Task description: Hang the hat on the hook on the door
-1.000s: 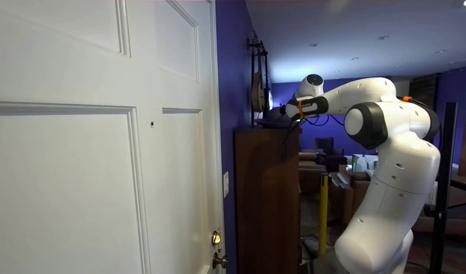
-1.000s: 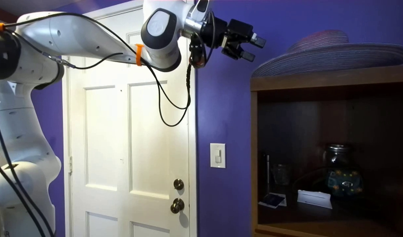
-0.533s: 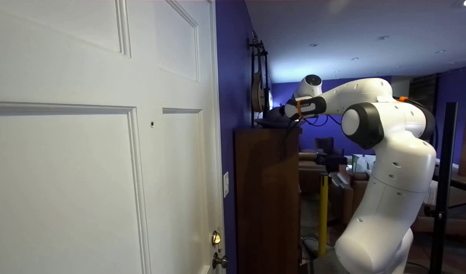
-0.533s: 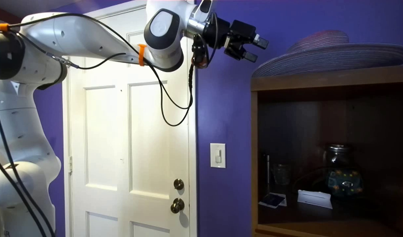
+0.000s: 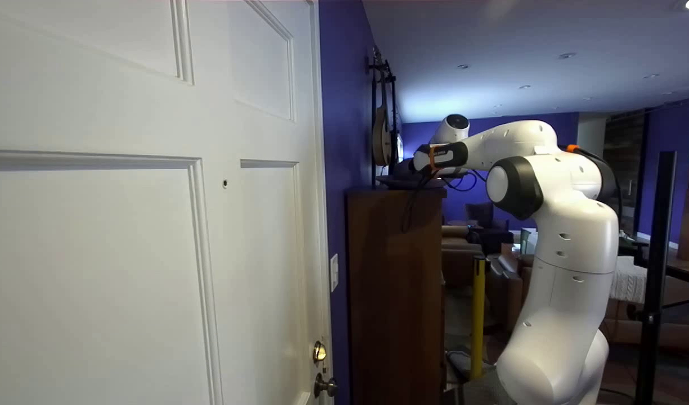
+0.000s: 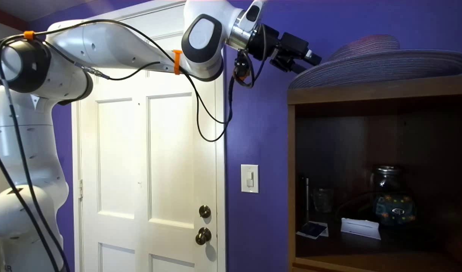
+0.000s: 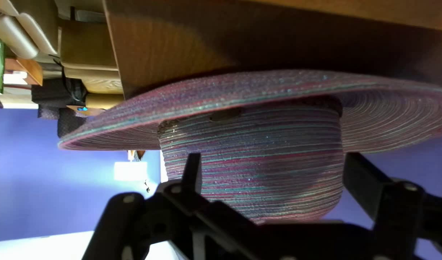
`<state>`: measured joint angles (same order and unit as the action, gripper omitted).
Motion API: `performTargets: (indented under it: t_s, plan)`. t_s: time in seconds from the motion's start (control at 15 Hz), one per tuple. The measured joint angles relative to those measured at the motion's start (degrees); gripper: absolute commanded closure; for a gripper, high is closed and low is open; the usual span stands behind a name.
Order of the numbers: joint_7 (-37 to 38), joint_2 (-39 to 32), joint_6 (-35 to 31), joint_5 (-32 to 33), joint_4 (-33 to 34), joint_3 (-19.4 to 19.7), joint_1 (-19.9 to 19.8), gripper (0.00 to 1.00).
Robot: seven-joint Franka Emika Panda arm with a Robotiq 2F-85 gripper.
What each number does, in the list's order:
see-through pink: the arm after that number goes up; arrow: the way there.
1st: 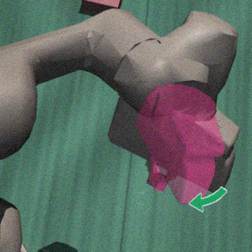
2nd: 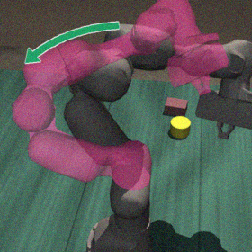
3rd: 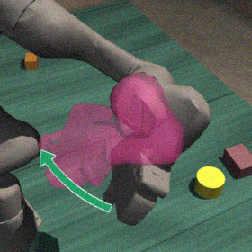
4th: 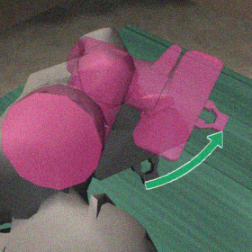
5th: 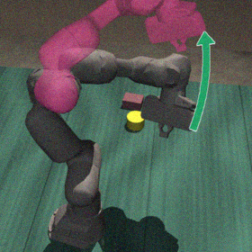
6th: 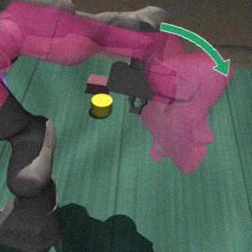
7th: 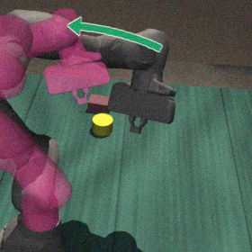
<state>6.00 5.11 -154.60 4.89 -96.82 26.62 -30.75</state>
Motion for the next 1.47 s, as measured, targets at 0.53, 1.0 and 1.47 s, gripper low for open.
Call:
performTargets:
  t_s: [0.53, 1.0, 1.47]
  plan:
    - [-3.1, -8.65, 0.0, -5.14, 10.36, 1.75, 0.07, 0.0]
    - [-5.8, -13.79, 0.11, -9.04, 15.52, 1.37, -0.66, 0.26]
    - [-6.59, -16.02, 2.07, -10.0, 18.8, 0.17, -1.96, 0.77]
